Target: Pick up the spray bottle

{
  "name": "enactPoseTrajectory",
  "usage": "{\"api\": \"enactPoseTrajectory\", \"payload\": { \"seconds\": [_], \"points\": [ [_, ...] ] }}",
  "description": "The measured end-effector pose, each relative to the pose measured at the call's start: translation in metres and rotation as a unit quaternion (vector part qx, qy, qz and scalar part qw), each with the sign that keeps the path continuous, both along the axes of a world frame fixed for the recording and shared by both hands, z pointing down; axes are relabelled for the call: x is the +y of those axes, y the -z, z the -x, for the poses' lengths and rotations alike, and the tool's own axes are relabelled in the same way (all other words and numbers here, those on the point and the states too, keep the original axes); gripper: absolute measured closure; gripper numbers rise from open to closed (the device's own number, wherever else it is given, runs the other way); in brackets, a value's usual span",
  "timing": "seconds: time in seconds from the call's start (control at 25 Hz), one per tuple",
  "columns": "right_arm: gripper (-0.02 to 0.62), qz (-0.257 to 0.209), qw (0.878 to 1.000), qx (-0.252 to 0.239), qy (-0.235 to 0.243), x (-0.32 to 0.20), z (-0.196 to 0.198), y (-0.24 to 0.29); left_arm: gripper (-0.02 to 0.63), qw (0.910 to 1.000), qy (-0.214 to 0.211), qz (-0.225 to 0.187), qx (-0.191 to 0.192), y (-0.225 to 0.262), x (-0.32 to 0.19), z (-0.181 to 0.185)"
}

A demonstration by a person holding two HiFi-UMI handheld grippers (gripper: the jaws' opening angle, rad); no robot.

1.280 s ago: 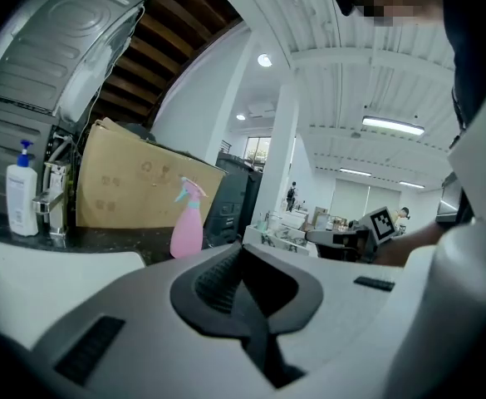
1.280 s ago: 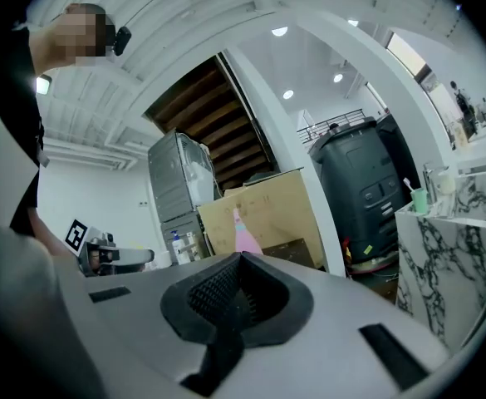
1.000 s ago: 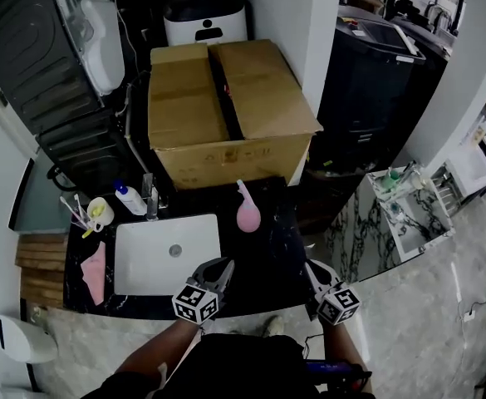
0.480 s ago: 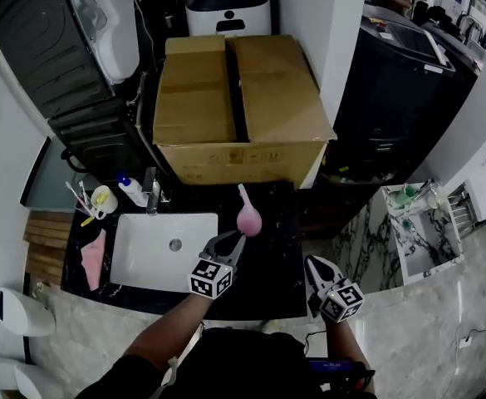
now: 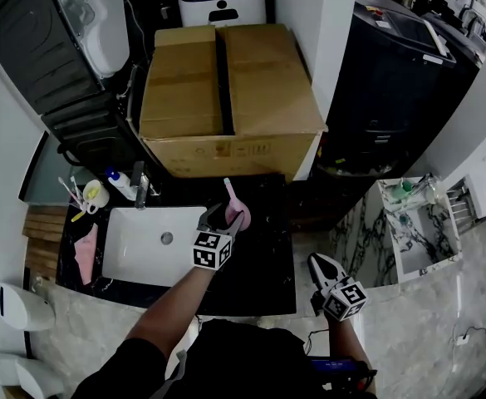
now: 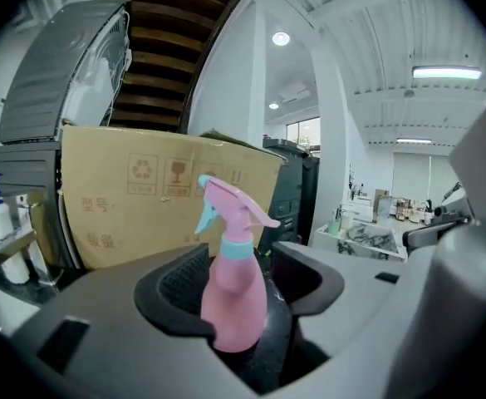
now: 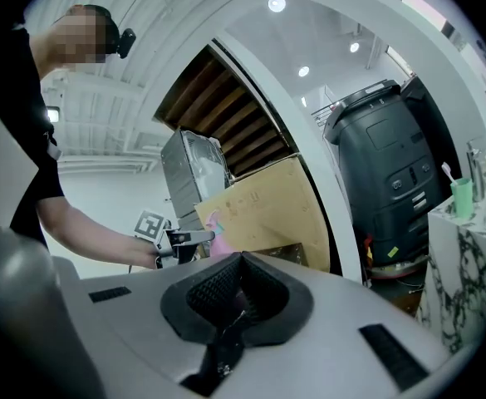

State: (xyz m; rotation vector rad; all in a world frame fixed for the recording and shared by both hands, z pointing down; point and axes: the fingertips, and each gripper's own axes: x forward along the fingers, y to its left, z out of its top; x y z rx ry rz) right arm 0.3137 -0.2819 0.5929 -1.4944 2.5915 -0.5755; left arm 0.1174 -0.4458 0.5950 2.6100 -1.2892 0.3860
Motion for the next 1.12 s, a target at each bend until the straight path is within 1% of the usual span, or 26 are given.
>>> {"api": "enactPoseTrajectory", "payload": {
  "seconds": [0.12,0.36,0.48,0.64,0.96,1.12],
  "points": [
    [0.569,0.007,1.000,0.005,-0.009,0.005,-0.015,-0.004,0.379,0.9998,0.017,-0.006,0.002,-0.002,-0.010,0.001],
    [0.569,0.018,1.000,0.009,-0.021,0.011,-0.039,-0.011,0.380,0.9992,0.034,-0.018,-0.005,-0.002,-0.018,-0.003],
    [0.569,0.019,1.000,0.008,-0.017,0.008,-0.039,-0.012,0.398,0.9989,0.039,-0.026,-0.010,0.000,-0.021,-0.002],
    [0.569,0.022,1.000,0.008,-0.010,0.007,-0.037,-0.013,0.444,0.9986,0.038,-0.033,-0.014,0.001,-0.021,-0.005],
    [0.569,0.025,1.000,0.006,-0.008,0.005,-0.040,-0.016,0.458,0.9986,0.037,-0.034,-0.017,0.003,-0.017,-0.006],
    [0.569,0.025,1.000,0.006,-0.005,0.006,-0.040,-0.018,0.463,0.9989,0.030,-0.034,-0.014,0.004,-0.010,-0.007]
  ]
}}
